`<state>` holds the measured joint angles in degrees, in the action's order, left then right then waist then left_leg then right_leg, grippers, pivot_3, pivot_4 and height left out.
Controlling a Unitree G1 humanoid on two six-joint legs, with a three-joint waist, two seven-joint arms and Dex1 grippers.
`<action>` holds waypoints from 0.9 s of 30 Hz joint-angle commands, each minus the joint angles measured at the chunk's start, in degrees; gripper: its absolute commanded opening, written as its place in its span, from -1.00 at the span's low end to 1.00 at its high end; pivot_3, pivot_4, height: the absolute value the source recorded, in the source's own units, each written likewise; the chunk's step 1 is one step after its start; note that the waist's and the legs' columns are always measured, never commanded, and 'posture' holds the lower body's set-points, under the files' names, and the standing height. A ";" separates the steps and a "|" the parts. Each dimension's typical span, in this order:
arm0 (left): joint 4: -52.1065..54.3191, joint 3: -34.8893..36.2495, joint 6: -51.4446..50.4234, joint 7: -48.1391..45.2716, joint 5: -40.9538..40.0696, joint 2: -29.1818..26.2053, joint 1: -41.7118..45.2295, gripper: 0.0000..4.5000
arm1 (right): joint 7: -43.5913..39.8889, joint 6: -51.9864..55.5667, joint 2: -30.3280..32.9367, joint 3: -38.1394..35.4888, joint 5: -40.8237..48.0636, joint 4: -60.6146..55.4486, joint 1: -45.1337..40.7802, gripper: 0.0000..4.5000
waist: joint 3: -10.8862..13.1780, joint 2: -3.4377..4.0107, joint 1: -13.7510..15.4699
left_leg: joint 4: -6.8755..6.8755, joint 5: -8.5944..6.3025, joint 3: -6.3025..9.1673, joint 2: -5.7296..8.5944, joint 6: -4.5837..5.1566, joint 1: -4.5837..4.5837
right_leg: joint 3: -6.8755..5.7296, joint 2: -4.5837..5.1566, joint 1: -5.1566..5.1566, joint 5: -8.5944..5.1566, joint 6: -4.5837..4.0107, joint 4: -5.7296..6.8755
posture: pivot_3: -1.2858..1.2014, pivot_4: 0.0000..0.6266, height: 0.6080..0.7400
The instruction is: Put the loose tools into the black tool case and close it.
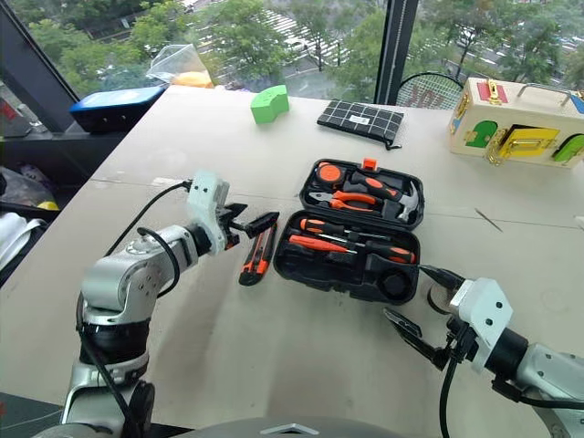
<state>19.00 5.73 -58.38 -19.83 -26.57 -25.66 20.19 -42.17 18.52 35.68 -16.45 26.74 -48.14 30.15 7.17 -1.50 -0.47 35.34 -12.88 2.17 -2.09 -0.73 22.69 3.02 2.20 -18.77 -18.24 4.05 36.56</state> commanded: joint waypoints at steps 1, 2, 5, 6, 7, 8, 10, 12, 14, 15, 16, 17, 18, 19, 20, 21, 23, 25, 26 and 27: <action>7.75 -3.41 -3.60 5.46 3.42 -0.06 -1.93 0.99 | -1.44 -1.42 1.36 0.02 0.14 1.64 -2.82 1.00 | -0.01 -0.01 0.27 | 0.00 0.00 -0.01 0.01 0.00 -0.01 | 0.00 0.03 0.01 0.00 0.00 0.00 | 0.03 -0.52 1.00; 8.13 -3.83 -3.85 6.31 3.99 0.29 -2.21 0.99 | -1.79 -1.45 1.65 0.04 0.22 2.17 -3.48 1.00 | 0.00 -0.01 0.39 | 0.01 0.00 -0.02 0.04 0.00 -0.01 | 0.01 0.05 0.01 0.00 0.00 0.00 | 0.03 -0.52 1.00; 7.29 -4.62 -5.75 8.57 5.28 1.61 -3.36 0.99 | -3.25 -1.30 2.98 -0.81 1.10 3.92 -5.58 1.00 | 0.01 -0.03 0.75 | 0.00 0.00 -0.01 0.08 0.00 -0.01 | 0.00 0.06 0.00 0.00 0.00 0.00 | 0.03 -0.52 1.00; 6.89 -4.76 -6.58 8.57 5.04 2.16 -3.93 0.99 | -3.75 -1.24 3.49 -1.09 1.30 4.36 -6.14 1.00 | 0.02 -0.02 0.79 | -0.01 0.00 -0.01 0.08 0.00 -0.01 | 0.00 0.06 0.00 0.00 0.00 0.00 | 0.03 -0.52 1.00; 6.56 -4.88 -7.12 8.50 4.89 2.59 -4.12 0.99 | -4.10 -1.17 3.87 -1.24 1.45 4.77 -6.64 1.00 | 0.02 -0.02 0.80 | -0.02 0.00 -0.01 0.08 0.00 -0.01 | 0.00 0.05 -0.01 0.00 -0.01 -0.01 | 0.03 -0.52 1.00; 6.09 -5.32 -7.35 8.63 5.31 2.69 -4.27 0.99 | -4.30 -1.05 4.17 -1.28 1.57 5.04 -7.09 1.00 | 0.02 -0.02 0.82 | -0.03 0.00 -0.01 0.08 0.00 -0.01 | -0.01 0.05 -0.01 0.00 -0.01 -0.01 | 0.03 -0.52 1.00; 5.19 -5.94 -8.14 9.03 6.10 2.87 -4.38 0.99 | -4.51 -0.88 4.53 -1.30 1.75 5.24 -7.58 1.00 | 0.01 -0.02 0.96 | -0.03 0.00 0.00 0.07 0.00 -0.01 | -0.01 0.03 -0.01 0.00 -0.01 -0.02 | 0.03 -0.52 1.00; 4.08 -6.72 -8.90 9.36 6.81 2.78 -4.64 0.99 | -4.47 -0.68 4.72 -1.38 1.89 4.91 -7.55 1.00 | -0.01 0.01 1.04 | -0.03 0.00 -0.02 0.07 0.00 -0.02 | 0.01 0.04 0.00 0.00 -0.01 -0.02 | 0.03 -0.52 1.00; 2.56 -7.36 -9.32 9.50 7.49 2.81 -4.90 0.99 | -4.30 -0.45 4.79 -1.54 2.03 4.47 -7.27 1.00 | -0.05 0.01 1.06 | -0.02 0.00 -0.07 0.07 0.00 -0.04 | 0.04 0.04 0.00 0.00 -0.01 -0.02 | 0.03 -0.52 1.00; 1.78 -7.46 -9.41 9.28 7.54 2.99 -5.07 0.89 | -4.20 -0.44 4.71 -1.61 1.99 4.17 -6.87 1.00 | -0.10 0.06 1.09 | -0.02 0.00 -0.07 0.07 0.00 -0.05 | 0.05 0.04 0.01 0.00 -0.01 -0.02 | 0.03 -0.52 1.00; 1.04 -7.36 -9.38 9.28 7.58 3.35 -5.09 0.76 | -4.13 -0.46 4.67 -1.63 1.92 4.05 -6.60 1.00 | -0.14 0.10 1.10 | -0.01 0.00 -0.09 0.07 0.00 -0.06 | 0.06 0.04 0.01 0.00 -0.01 -0.02 | 0.03 -0.52 1.00; 0.55 -7.24 -8.90 9.11 7.55 3.64 -5.03 0.63 | -3.99 -0.49 4.60 -1.64 1.81 3.91 -6.32 1.00 | -0.16 0.13 1.10 | -0.01 0.00 -0.10 0.07 0.00 -0.07 | 0.07 0.04 0.01 0.00 -0.01 -0.02 | 0.03 -0.52 1.00; 0.32 -7.11 -8.35 8.94 7.53 3.83 -4.93 0.40 | -3.84 -0.50 4.54 -1.66 1.76 3.76 -6.09 1.00 | -0.19 0.17 1.08 | -0.01 0.00 -0.12 0.07 0.00 -0.08 | 0.09 0.04 0.01 0.00 -0.01 -0.01 | 0.03 -0.52 1.00; 0.26 -6.92 -7.88 8.72 7.51 3.94 -4.80 0.19 | -3.65 -0.47 4.50 -1.68 1.78 3.62 -5.94 1.00 | -0.20 0.20 1.07 | -0.02 0.00 -0.11 0.07 0.00 -0.10 | 0.09 0.04 0.01 0.00 -0.01 0.01 | 0.03 -0.52 1.00; 0.19 -6.29 -7.20 8.48 7.34 4.16 -4.67 -0.01 | -3.41 -0.38 4.46 -1.70 1.85 3.42 -5.86 1.00 | -0.21 0.21 1.03 | -0.02 0.00 -0.12 0.07 0.00 -0.12 | 0.09 0.04 0.01 0.00 -0.01 0.05 | 0.03 -0.52 1.00; 0.13 -5.84 -6.77 8.32 7.27 4.33 -4.59 -0.21 | -3.25 -0.31 4.45 -1.70 1.92 3.30 -5.81 1.00 | -0.21 0.21 0.96 | -0.02 0.00 -0.12 0.07 0.00 -0.15 | 0.11 0.03 0.01 0.00 -0.01 0.08 | 0.03 -0.52 1.00; -0.75 -1.64 -1.51 6.80 5.65 5.57 -3.31 -0.44 | -2.93 -0.37 4.26 -1.83 1.88 3.01 -5.30 1.00 | -0.23 0.26 0.98 | -0.02 0.00 -0.12 0.04 0.00 -0.19 | 0.12 -0.01 0.01 -0.01 -0.02 0.12 | 0.03 -0.52 1.00; -2.12 3.10 4.69 3.22 2.17 6.65 -1.00 -0.44 | -2.65 -0.53 4.00 -1.76 1.69 2.75 -4.74 1.00 | -0.15 0.22 1.09 | -0.01 0.00 -0.12 0.05 0.00 -0.17 | 0.11 -0.01 0.01 -0.01 -0.03 0.13 | 0.03 -0.52 1.00; -3.04 5.36 5.75 1.54 -0.35 7.33 0.48 -0.44 | -2.42 -0.52 3.84 -1.72 1.69 2.63 -4.62 1.00 | -0.11 0.14 1.12 | -0.01 0.00 -0.08 0.04 0.00 -0.15 | 0.08 -0.01 0.00 0.00 -0.03 0.13 | 0.03 -0.52 1.00; -4.20 5.85 7.12 -1.18 -1.67 6.78 1.79 -0.44 | -2.22 -0.51 3.76 -1.69 1.72 2.52 -4.53 1.00 | -0.05 0.04 1.16 | 0.00 0.00 -0.04 0.04 0.00 -0.10 | 0.03 -0.02 -0.01 -0.01 -0.04 0.13 | 0.03 -0.52 1.00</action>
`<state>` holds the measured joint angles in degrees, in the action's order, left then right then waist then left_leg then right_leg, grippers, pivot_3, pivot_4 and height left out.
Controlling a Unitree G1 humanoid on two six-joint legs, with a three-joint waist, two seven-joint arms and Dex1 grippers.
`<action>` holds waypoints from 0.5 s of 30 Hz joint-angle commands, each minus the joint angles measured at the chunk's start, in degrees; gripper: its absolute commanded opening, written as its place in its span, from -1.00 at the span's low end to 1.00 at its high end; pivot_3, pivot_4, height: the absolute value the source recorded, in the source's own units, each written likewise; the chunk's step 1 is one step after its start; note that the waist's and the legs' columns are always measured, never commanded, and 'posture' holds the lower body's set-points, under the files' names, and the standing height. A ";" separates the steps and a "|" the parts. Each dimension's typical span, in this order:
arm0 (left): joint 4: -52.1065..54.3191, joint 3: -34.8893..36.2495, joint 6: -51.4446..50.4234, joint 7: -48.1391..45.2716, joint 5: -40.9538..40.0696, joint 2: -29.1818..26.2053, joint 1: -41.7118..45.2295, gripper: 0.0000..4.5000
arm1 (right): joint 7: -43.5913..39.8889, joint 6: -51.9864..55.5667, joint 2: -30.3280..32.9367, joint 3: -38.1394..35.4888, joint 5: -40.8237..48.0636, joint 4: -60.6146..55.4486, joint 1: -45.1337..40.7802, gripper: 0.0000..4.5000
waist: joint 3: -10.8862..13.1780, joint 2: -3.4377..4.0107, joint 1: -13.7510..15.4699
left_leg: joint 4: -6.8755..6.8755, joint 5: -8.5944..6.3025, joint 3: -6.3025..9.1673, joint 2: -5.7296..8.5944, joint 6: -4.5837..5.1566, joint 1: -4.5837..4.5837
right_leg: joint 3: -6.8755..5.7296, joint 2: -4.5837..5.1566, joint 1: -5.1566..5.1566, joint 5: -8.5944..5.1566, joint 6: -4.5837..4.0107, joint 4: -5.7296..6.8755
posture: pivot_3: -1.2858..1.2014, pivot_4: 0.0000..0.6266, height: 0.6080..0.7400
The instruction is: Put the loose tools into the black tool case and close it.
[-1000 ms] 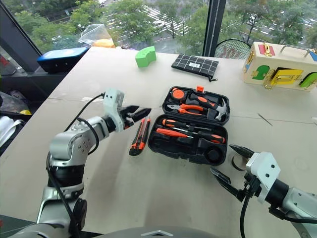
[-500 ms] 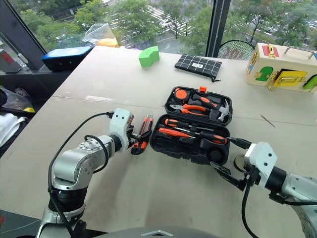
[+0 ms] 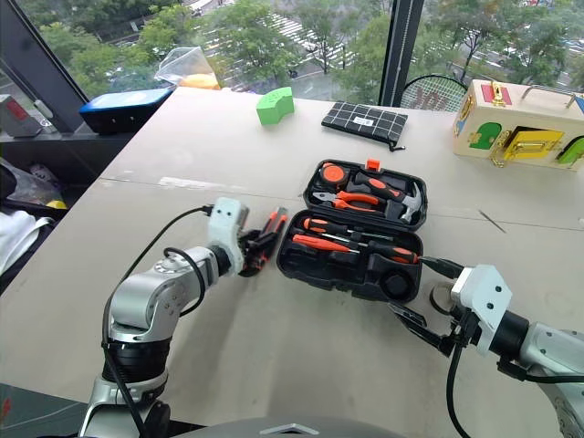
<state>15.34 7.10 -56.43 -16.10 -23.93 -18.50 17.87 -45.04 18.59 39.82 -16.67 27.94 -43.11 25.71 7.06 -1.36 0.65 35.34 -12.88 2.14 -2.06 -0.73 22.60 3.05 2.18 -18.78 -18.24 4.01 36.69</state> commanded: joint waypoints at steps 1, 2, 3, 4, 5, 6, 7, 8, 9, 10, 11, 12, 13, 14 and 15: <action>-1.75 3.78 7.03 -8.30 -4.63 -1.68 5.20 -0.44 | 0.82 -0.61 -0.44 -1.36 0.49 -2.56 -0.05 1.00 | 0.07 -0.12 0.10 | 0.01 0.00 0.03 0.00 0.00 0.05 | -0.03 0.00 -0.01 0.00 0.00 -0.02 | 0.03 -0.52 1.00; -2.98 2.32 8.91 -13.17 -5.14 -3.31 6.58 -0.44 | 1.06 -0.63 -0.57 -1.27 0.50 -2.61 -0.06 1.00 | 0.08 -0.14 0.20 | 0.01 0.00 0.04 0.01 0.00 0.08 | -0.05 0.00 -0.01 0.00 0.00 -0.06 | 0.03 -0.52 1.00; -4.04 0.76 10.34 -18.12 -5.92 -4.76 7.94 -0.44 | 1.26 -0.62 -0.67 -1.18 0.51 -2.62 -0.14 1.00 | 0.08 -0.14 0.19 | 0.01 0.00 0.04 0.04 0.00 0.10 | -0.05 0.03 -0.01 0.00 0.01 -0.09 | 0.03 -0.52 1.00; -5.06 -1.56 12.09 -24.10 -6.48 -6.53 9.49 -0.44 | 1.39 -0.60 -0.74 -1.09 0.49 -2.62 -0.20 1.00 | 0.08 -0.14 0.19 | 0.00 0.00 0.03 0.06 0.00 0.12 | -0.05 0.04 -0.01 0.01 0.01 -0.15 | 0.03 -0.52 1.00; -5.86 -3.10 13.34 -28.11 -6.81 -7.69 10.52 -0.44 | 1.46 -0.57 -0.78 -1.05 0.49 -2.63 -0.23 1.00 | 0.08 -0.14 0.19 | -0.01 0.00 0.00 0.08 0.00 0.12 | -0.04 0.06 0.01 0.01 0.02 -0.18 | 0.03 -0.52 1.00; -7.07 -6.06 15.18 -33.40 -6.22 -9.44 11.99 -0.44 | 1.50 -0.58 -0.81 -1.06 0.46 -2.65 -0.23 1.00 | 0.09 -0.12 0.17 | -0.01 0.00 0.00 0.09 0.00 0.14 | -0.05 0.06 0.00 0.01 0.02 -0.21 | 0.03 -0.52 1.00; -8.77 -9.92 19.57 -39.81 -4.19 -11.30 13.58 -0.44 | 1.57 -0.57 -0.82 -1.04 0.44 -2.56 -0.34 1.00 | 0.10 -0.11 0.15 | -0.01 0.00 -0.02 0.10 -0.01 0.14 | -0.03 0.06 0.00 0.01 0.02 -0.23 | 0.03 -0.52 1.00; -10.16 -12.52 22.85 -44.09 -2.73 -12.51 14.68 -0.44 | 1.63 -0.57 -0.83 -1.03 0.44 -2.48 -0.43 1.00 | 0.10 -0.10 0.06 | -0.02 0.00 -0.03 0.10 -0.01 0.13 | -0.03 0.07 0.01 0.01 0.02 -0.24 | 0.03 -0.52 1.00; -13.19 -13.54 24.05 -45.25 -2.00 -12.20 17.06 -0.44 | 1.68 -0.62 -0.65 -1.05 -0.02 -2.56 -0.30 1.00 | 0.11 -0.09 0.04 | -0.03 0.00 -0.04 0.10 0.00 0.13 | -0.03 0.06 0.00 0.01 0.02 -0.24 | 0.03 -0.52 1.00; -17.08 -13.78 23.18 -42.32 -0.41 -11.28 19.92 -0.44 | 2.05 -0.53 -0.92 -1.80 0.06 -3.41 0.64 1.00 | 0.11 -0.07 0.00 | -0.04 0.00 -0.04 0.09 0.00 0.11 | -0.03 0.06 0.00 0.01 0.02 -0.23 | 0.03 -0.52 1.00; -19.26 -12.16 21.15 -39.78 -1.42 -9.98 21.60 -0.44 | 2.40 -0.57 -1.28 -2.45 -0.04 -4.33 1.79 1.00 | 0.15 -0.05 0.01 | -0.04 0.00 -0.04 0.09 0.00 0.11 | -0.02 0.05 0.00 0.01 0.02 -0.23 | 0.03 -0.52 1.00; -20.62 -9.59 18.25 -36.95 -3.49 -8.54 22.65 -0.27 | 2.78 -0.79 -1.69 -2.88 -0.32 -5.19 3.11 1.00 | 0.17 -0.09 0.06 | -0.03 0.00 -0.02 0.04 0.01 0.11 | -0.03 -0.02 0.00 0.01 0.01 -0.20 | 0.03 -0.52 1.00; -20.70 -7.17 15.14 -33.13 -4.61 -7.55 22.62 -0.22 | 3.23 -1.03 -2.22 -3.12 -0.61 -5.84 4.42 1.00 | 0.19 -0.09 0.00 | 0.00 0.00 0.04 0.03 0.01 0.13 | -0.05 -0.04 -0.01 0.00 0.02 -0.18 | 0.03 -0.52 1.00; -19.89 -5.32 13.27 -30.27 -5.24 -7.07 21.80 -0.11 | 3.58 -1.34 -2.71 -3.09 -0.99 -6.34 5.49 1.00 | 0.17 -0.09 -0.04 | 0.00 0.00 0.01 0.01 0.02 0.13 | -0.03 -0.07 -0.01 0.00 0.03 -0.19 | 0.03 -0.52 1.00; -18.85 -3.81 11.76 -27.86 -5.52 -6.66 20.87 0.12 | 3.85 -1.52 -3.15 -2.98 -1.23 -6.78 6.25 1.00 | 0.18 -0.12 -0.34 | -0.01 -0.01 0.02 0.00 0.02 0.13 | -0.03 -0.06 0.00 -0.01 0.05 -0.18 | 0.03 -0.52 1.00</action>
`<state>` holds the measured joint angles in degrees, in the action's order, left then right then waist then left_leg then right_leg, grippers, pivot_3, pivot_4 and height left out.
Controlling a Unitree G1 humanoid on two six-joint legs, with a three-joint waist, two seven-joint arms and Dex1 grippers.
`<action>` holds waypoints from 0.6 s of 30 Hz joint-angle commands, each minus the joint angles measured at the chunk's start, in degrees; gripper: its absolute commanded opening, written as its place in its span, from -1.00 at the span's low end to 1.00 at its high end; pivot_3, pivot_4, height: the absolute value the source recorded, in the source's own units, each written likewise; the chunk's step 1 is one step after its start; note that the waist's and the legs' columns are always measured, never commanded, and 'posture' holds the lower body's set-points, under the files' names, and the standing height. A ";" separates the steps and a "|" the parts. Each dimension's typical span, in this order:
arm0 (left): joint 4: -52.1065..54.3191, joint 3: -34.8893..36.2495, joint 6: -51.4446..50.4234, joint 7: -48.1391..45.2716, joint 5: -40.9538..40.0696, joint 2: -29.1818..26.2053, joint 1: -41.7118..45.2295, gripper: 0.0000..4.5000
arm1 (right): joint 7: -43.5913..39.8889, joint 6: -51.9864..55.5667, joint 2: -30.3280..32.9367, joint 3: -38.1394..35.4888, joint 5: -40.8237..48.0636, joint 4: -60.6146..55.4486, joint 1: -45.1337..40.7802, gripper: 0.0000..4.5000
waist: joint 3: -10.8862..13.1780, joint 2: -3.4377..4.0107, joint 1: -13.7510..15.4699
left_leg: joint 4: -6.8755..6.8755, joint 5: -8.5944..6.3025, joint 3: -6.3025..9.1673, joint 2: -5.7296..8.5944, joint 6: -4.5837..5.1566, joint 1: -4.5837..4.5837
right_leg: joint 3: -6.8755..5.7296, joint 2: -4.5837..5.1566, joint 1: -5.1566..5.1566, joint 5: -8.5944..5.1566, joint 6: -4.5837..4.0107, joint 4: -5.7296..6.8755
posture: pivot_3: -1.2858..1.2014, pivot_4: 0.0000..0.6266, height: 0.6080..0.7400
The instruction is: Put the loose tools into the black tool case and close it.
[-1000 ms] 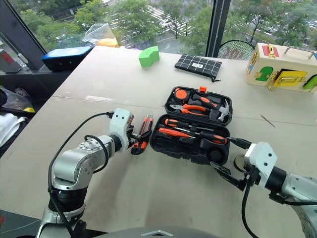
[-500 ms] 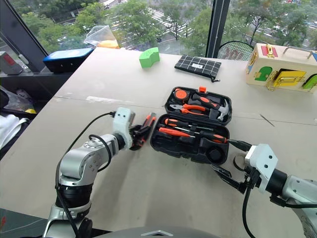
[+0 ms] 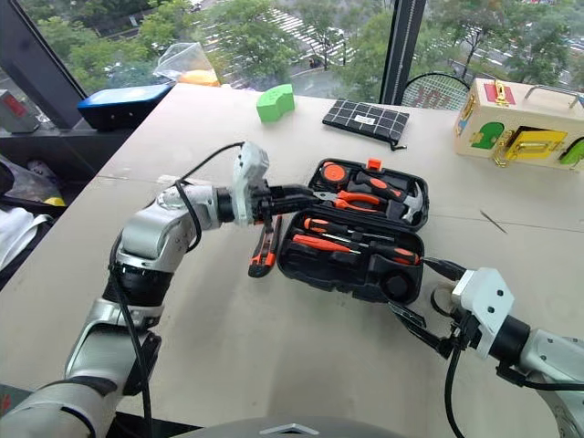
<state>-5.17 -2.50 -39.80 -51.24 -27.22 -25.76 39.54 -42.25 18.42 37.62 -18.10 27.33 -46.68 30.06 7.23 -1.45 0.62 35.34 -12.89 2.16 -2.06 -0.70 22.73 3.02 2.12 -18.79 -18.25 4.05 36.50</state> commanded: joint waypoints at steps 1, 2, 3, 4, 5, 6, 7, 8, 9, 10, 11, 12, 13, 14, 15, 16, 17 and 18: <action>3.49 7.14 -6.52 9.85 -2.10 0.68 -2.45 0.26 | 1.39 -1.51 -1.51 -1.27 -0.79 -3.59 2.48 1.00 | 0.00 -0.04 -0.67 | 0.00 0.00 -0.01 -0.03 0.00 0.00 | 0.00 -0.02 0.00 0.00 0.00 -0.01 | 0.03 -0.52 1.00; 5.48 7.89 -7.73 11.73 -1.88 0.40 -4.23 0.50 | 1.68 -1.71 -1.96 -0.92 -1.01 -3.86 2.91 1.00 | 0.00 -0.02 -1.20 | -0.05 0.00 -0.01 -0.04 0.00 0.00 | 0.01 -0.03 0.00 0.00 0.00 -0.04 | 0.03 -0.52 1.00; 8.06 8.38 -8.25 14.15 -0.94 0.23 -6.56 0.71 | 1.83 -1.93 -2.28 -0.31 -1.34 -3.76 2.96 1.00 | 0.00 -0.02 -1.41 | -0.07 0.00 -0.03 -0.05 0.00 -0.02 | 0.04 -0.02 -0.01 0.00 0.00 -0.04 | 0.03 -0.52 1.00; 10.54 9.21 -9.23 17.06 -0.33 0.50 -8.47 0.92 | 1.88 -2.11 -2.54 0.22 -1.65 -3.70 3.00 1.00 | 0.01 -0.02 -1.58 | -0.09 0.00 -0.02 -0.07 0.00 -0.03 | 0.04 -0.02 -0.01 0.00 0.00 -0.02 | 0.03 -0.52 1.00; 13.35 9.15 -10.92 20.58 0.89 0.67 -10.20 0.97 | 1.80 -2.31 -2.69 0.88 -1.90 -3.32 2.66 1.00 | 0.02 -0.04 -1.36 | -0.10 0.00 -0.03 -0.08 0.00 -0.05 | 0.06 -0.02 -0.01 0.00 0.00 -0.02 | 0.03 -0.52 1.00; 15.99 7.88 -11.99 23.83 3.20 0.24 -11.68 0.97 | 1.67 -2.43 -2.74 1.42 -2.03 -2.98 2.28 1.00 | 0.06 -0.11 -1.23 | -0.09 0.00 0.00 -0.08 -0.01 -0.04 | 0.01 0.00 -0.01 0.00 -0.01 0.01 | 0.03 -0.52 1.00; 18.19 6.52 -13.25 26.70 5.22 -0.01 -12.72 0.97 | 1.29 -2.26 -2.40 2.01 -1.87 -2.24 1.06 1.00 | 0.06 -0.13 -1.15 | -0.07 0.01 0.04 -0.08 -0.02 -0.04 | -0.02 0.00 -0.01 0.01 -0.01 0.04 | 0.03 -0.52 1.00; 20.90 5.42 -16.60 29.95 6.35 0.67 -13.33 0.97 | 1.00 -2.23 -2.17 2.33 -1.75 -1.85 0.43 1.00 | 0.09 -0.17 -0.81 | -0.05 0.01 0.05 -0.08 -0.02 -0.04 | -0.03 0.00 0.00 0.01 -0.01 0.05 | 0.03 -0.52 1.00; 23.00 4.51 -20.18 32.02 6.72 1.13 -13.34 0.97 | 0.71 -2.11 -1.91 2.43 -1.61 -1.57 -0.12 1.00 | 0.09 -0.17 -0.56 | -0.02 0.01 0.07 -0.05 -0.03 -0.04 | -0.04 0.05 0.01 0.02 -0.01 0.09 | 0.03 -0.52 1.00; 24.29 4.38 -27.33 35.52 7.52 2.74 -11.82 0.97 | 0.08 -1.66 -1.20 2.16 -1.00 -1.03 -1.20 1.00 | 0.09 -0.18 -0.27 | 0.01 0.01 0.06 -0.05 -0.03 -0.04 | -0.03 0.09 0.01 0.02 0.00 0.09 | 0.03 -0.52 1.00; 25.52 4.58 -33.50 38.38 8.12 4.51 -10.28 0.97 | -0.64 -1.28 -0.49 1.60 -0.32 -0.62 -1.97 1.00 | 0.10 -0.20 0.21 | 0.04 0.01 0.05 -0.03 -0.03 -0.03 | -0.02 0.13 0.02 0.02 0.00 0.10 | 0.03 -0.52 1.00; 26.46 5.32 -38.28 40.24 8.37 6.44 -9.03 0.97 | -1.38 -0.92 0.27 1.01 0.31 -0.19 -2.64 1.00 | 0.12 -0.21 0.29 | 0.12 0.01 0.02 0.04 -0.03 -0.01 | 0.00 0.17 0.03 0.03 0.01 0.10 | 0.03 -0.52 1.00; 26.99 5.24 -41.91 41.35 8.61 7.64 -8.07 0.97 | -2.13 -0.50 1.16 0.43 0.98 0.31 -3.29 1.00 | 0.11 -0.23 0.29 | 0.15 0.01 0.02 0.18 -0.03 0.01 | 0.01 0.20 0.02 0.03 0.02 0.10 | 0.03 -0.52 1.00; 27.30 4.96 -44.84 42.11 9.00 8.41 -7.48 0.97 | -2.71 -0.19 1.87 -0.08 1.46 0.63 -3.61 1.00 | 0.12 -0.24 0.20 | 0.16 0.01 0.03 0.24 -0.03 0.01 | 0.01 0.23 0.02 0.03 0.03 0.11 | 0.03 -0.52 1.00; 26.88 5.52 -48.00 43.18 9.64 9.69 -7.00 0.97 | -3.21 0.17 2.66 -0.54 1.90 0.81 -3.98 1.00 | 0.11 -0.26 0.11 | 0.13 0.01 0.05 0.24 -0.03 0.01 | 0.00 0.23 0.01 0.02 0.04 0.11 | 0.03 -0.52 1.00; 26.49 5.78 -50.50 44.04 10.05 10.50 -6.83 0.97 | -3.63 0.57 3.30 -1.16 2.53 0.76 -4.17 1.00 | 0.09 -0.26 0.11 | 0.11 0.01 0.07 0.23 -0.02 0.01 | -0.02 0.22 0.01 0.02 0.04 0.12 | 0.03 -0.52 1.00; 26.33 5.83 -51.94 44.66 10.27 11.03 -6.95 0.97 | -3.94 1.08 3.83 -1.80 3.35 0.59 -4.33 1.00 | 0.08 -0.24 0.07 | 0.07 0.01 0.09 0.23 -0.02 -0.02 | -0.04 0.20 0.02 0.02 0.04 0.12 | 0.03 -0.52 1.00; 26.27 5.42 -52.57 45.40 10.68 11.45 -7.35 0.97 | -4.27 1.58 4.42 -2.62 4.33 0.44 -4.44 1.00 | 0.03 -0.15 -0.01 | 0.04 0.01 0.11 0.21 -0.02 -0.04 | -0.04 0.16 0.02 0.01 0.03 0.13 | 0.03 -0.52 1.00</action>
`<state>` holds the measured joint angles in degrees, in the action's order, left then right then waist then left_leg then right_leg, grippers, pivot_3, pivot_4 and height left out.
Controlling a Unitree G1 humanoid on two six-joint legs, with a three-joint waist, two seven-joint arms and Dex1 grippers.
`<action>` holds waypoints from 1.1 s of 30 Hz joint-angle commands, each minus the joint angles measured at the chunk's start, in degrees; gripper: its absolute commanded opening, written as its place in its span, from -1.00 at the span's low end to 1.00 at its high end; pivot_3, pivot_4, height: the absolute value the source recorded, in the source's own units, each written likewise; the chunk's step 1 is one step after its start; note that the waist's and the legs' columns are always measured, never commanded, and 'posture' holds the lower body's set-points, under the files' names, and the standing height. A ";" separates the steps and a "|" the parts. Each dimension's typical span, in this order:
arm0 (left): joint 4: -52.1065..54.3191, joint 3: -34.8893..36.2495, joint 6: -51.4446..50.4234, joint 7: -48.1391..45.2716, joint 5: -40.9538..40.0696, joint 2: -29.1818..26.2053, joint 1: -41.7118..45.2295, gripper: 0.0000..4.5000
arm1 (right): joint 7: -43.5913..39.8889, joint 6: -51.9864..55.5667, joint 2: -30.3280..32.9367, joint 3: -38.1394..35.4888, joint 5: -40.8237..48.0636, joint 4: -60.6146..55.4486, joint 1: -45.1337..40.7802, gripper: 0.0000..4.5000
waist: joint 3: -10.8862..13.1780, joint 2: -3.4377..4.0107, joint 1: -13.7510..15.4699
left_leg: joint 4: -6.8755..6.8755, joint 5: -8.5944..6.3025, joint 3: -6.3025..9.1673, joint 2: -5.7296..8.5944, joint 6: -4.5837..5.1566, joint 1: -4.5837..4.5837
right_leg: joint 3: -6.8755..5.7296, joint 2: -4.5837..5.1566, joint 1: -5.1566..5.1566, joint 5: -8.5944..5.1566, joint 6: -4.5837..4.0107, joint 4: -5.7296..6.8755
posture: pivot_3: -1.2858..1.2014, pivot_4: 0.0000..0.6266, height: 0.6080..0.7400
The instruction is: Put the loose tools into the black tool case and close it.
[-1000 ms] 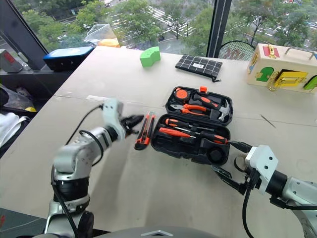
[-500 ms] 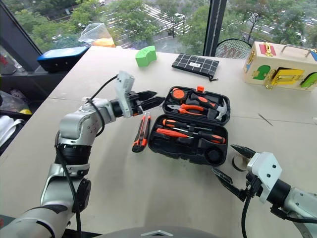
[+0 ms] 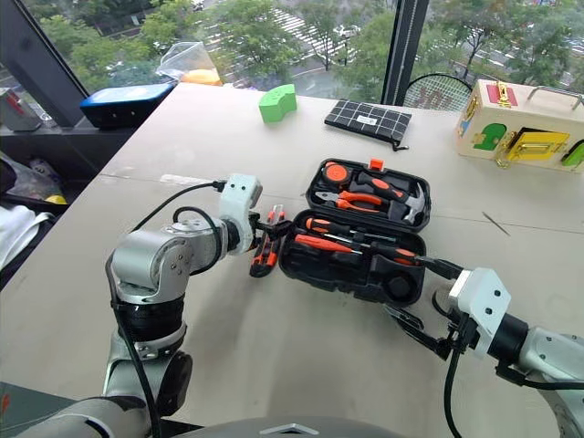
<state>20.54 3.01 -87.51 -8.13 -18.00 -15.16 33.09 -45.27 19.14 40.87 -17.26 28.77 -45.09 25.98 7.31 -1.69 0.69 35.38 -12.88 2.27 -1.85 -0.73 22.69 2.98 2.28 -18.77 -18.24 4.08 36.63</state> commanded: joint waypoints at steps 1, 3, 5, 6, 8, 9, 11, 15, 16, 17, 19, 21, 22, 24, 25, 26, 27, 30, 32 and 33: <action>0.01 -1.20 -4.99 3.49 2.49 0.85 -1.33 0.97 | -1.69 1.33 1.74 -4.17 3.56 -1.12 -0.36 1.00 | -0.08 0.14 -0.11 | -0.04 0.00 0.00 -0.02 0.00 -0.02 | 0.02 -0.02 0.00 0.00 -0.01 0.00 | 0.03 -0.52 1.00; -1.38 -1.81 -4.99 5.91 4.35 1.85 -2.16 0.97 | -2.63 1.66 2.65 -5.35 4.08 -0.92 0.17 1.00 | -0.17 0.14 -0.10 | -0.06 0.00 -0.03 -0.04 0.00 -0.06 | 0.05 -0.03 0.00 -0.01 -0.01 0.00 | 0.03 -0.52 1.00; -2.61 -2.64 -3.29 6.83 5.37 2.57 -2.81 0.97 | -3.05 1.96 2.99 -5.86 4.43 -0.79 0.41 1.00 | -0.29 0.15 -0.05 | -0.05 0.00 -0.06 -0.04 0.00 -0.08 | 0.07 -0.02 0.02 0.00 -0.01 -0.01 | 0.03 -0.52 1.00; -3.32 -3.06 -3.14 7.60 6.14 2.91 -2.97 0.97 | -3.00 2.27 3.16 -5.84 4.64 -0.90 0.21 1.00 | -0.35 0.15 -0.06 | -0.03 0.00 -0.09 -0.04 0.00 -0.09 | 0.09 -0.01 0.04 0.00 -0.01 0.00 | 0.03 -0.52 1.00; -3.97 -2.53 -3.48 8.25 6.79 4.00 -3.18 0.97 | -2.64 3.13 3.48 -5.73 5.24 -1.34 -0.56 1.00 | -0.45 0.20 -0.07 | -0.02 0.00 -0.13 -0.02 0.00 -0.16 | 0.13 0.00 0.10 0.00 -0.01 0.00 | 0.03 -0.52 1.00; -3.92 -2.04 -3.01 9.06 7.51 4.53 -3.35 0.97 | -2.63 3.39 3.57 -5.85 5.42 -1.49 -0.71 1.00 | -0.53 0.21 -0.08 | -0.02 0.00 -0.16 -0.02 0.00 -0.20 | 0.17 0.00 0.12 0.00 -0.01 0.00 | 0.03 -0.52 1.00; -3.62 2.53 -2.40 9.54 7.88 6.87 -2.91 0.97 | -2.67 3.73 3.66 -6.30 5.71 -1.68 -0.70 1.00 | -0.58 0.28 -0.04 | -0.01 0.00 -0.17 -0.02 0.00 -0.27 | 0.18 0.00 0.20 0.00 -0.01 0.01 | 0.03 -0.52 1.00; -1.14 9.48 1.24 9.96 7.96 10.09 -1.36 0.97 | -2.94 3.87 3.76 -7.08 5.84 -1.79 0.08 1.00 | -0.42 0.25 -0.09 | -0.04 0.00 -0.15 -0.02 0.00 -0.20 | 0.17 -0.02 0.07 0.00 -0.01 0.04 | 0.03 -0.52 1.00; -0.53 10.07 1.90 10.09 8.13 10.34 -1.24 0.97 | -2.99 3.93 3.73 -7.18 5.88 -1.83 0.18 1.00 | -0.39 0.19 -0.05 | -0.03 0.00 -0.04 -0.03 -0.01 -0.05 | 0.07 -0.03 0.00 0.00 -0.02 0.06 | 0.03 -0.52 1.00; 0.04 10.21 2.41 9.86 7.99 10.57 -1.25 0.97 | -3.03 3.99 3.74 -7.20 5.88 -1.74 0.08 1.00 | -0.36 0.17 -0.03 | -0.02 0.00 -0.02 -0.03 -0.01 -0.03 | 0.04 -0.03 0.00 0.00 -0.02 0.05 | 0.03 -0.52 1.00; 0.23 8.51 1.52 9.49 8.00 10.33 -1.90 0.97 | -2.87 4.24 3.83 -6.74 5.80 -1.51 -0.71 1.00 | -0.31 0.13 -0.03 | -0.03 0.00 -0.04 -0.03 -0.01 0.01 | 0.06 -0.02 0.00 0.00 -0.02 -0.04 | 0.03 -0.52 1.00; -1.14 6.07 -0.63 9.19 8.14 9.99 -2.36 0.97 | -2.86 4.36 4.01 -6.21 5.68 -1.12 -1.75 1.00 | -0.29 0.10 -0.02 | -0.03 0.00 -0.06 -0.03 -0.01 0.03 | 0.06 -0.02 0.01 0.00 -0.01 -0.10 | 0.03 -0.52 1.00; -1.79 5.57 -0.84 9.21 8.26 10.14 -2.40 0.97 | -2.92 4.44 4.08 -6.14 5.67 -0.93 -2.14 1.00 | -0.29 0.10 -0.01 | -0.03 0.00 -0.07 -0.02 -0.01 0.03 | 0.07 -0.01 0.01 0.00 -0.01 -0.10 | 0.03 -0.52 1.00; -2.44 5.13 -1.37 8.12 7.40 10.43 -2.11 0.97 | -3.03 4.63 4.15 -6.23 5.69 -0.84 -2.50 1.00 | -0.30 0.11 -0.01 | -0.02 0.00 -0.08 -0.01 -0.01 0.02 | 0.07 0.01 0.01 0.01 -0.01 -0.10 | 0.03 -0.52 1.00; -2.62 4.67 -1.59 7.61 7.03 10.41 -1.93 0.97 | -3.12 4.69 4.18 -6.33 5.68 -0.81 -2.58 1.00 | -0.30 0.11 -0.01 | -0.02 0.00 -0.08 -0.01 -0.01 0.01 | 0.07 0.01 0.01 0.00 -0.01 -0.10 | 0.03 -0.52 1.00; -2.75 4.59 -1.75 7.33 6.87 10.77 -1.75 0.97 | -3.19 4.73 4.22 -6.51 5.67 -0.92 -2.47 1.00 | -0.30 0.11 0.01 | -0.03 0.00 -0.08 -0.01 -0.01 0.01 | 0.07 0.01 0.02 0.00 -0.01 -0.10 | 0.03 -0.52 1.00; -2.85 4.52 -1.85 6.98 6.69 11.09 -1.59 0.97 | -3.25 4.76 4.23 -6.69 5.69 -1.06 -2.33 1.00 | -0.30 0.11 0.08 | -0.02 0.00 -0.08 0.00 -0.01 0.01 | 0.07 0.01 0.02 0.00 -0.01 -0.10 | 0.03 -0.52 1.00; -3.68 3.98 -2.56 6.43 6.76 11.53 -1.11 0.86 | -3.37 5.02 4.34 -7.19 5.82 -1.20 -2.24 1.00 | -0.31 0.13 0.11 | -0.03 0.00 -0.08 0.02 -0.01 0.02 | 0.07 0.04 0.02 0.00 0.00 -0.11 | 0.03 -0.52 1.00; -4.47 3.13 -3.09 6.02 6.68 11.17 -1.34 0.60 | -3.38 5.25 4.37 -7.38 5.87 -1.36 -2.25 1.00 | -0.31 0.14 0.15 | -0.02 0.00 -0.08 0.04 -0.01 0.02 | 0.06 0.06 0.02 0.00 0.00 -0.11 | 0.03 -0.52 1.00; -4.89 2.52 -3.39 5.76 6.61 10.80 -1.62 0.45 | -3.39 5.33 4.37 -7.48 5.89 -1.47 -2.18 1.00 | -0.31 0.14 0.15 | -0.02 0.00 -0.08 0.05 -0.01 0.02 | 0.06 0.06 0.02 0.00 0.00 -0.10 | 0.03 -0.52 1.00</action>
<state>17.66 8.13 -88.45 -0.79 -10.24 -4.61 32.52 -48.39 24.64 44.61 -22.91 33.72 -45.10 23.76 6.99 -1.55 0.83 35.35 -12.88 2.19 -1.79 -0.74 22.71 3.04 2.35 -18.75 -18.23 4.08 36.53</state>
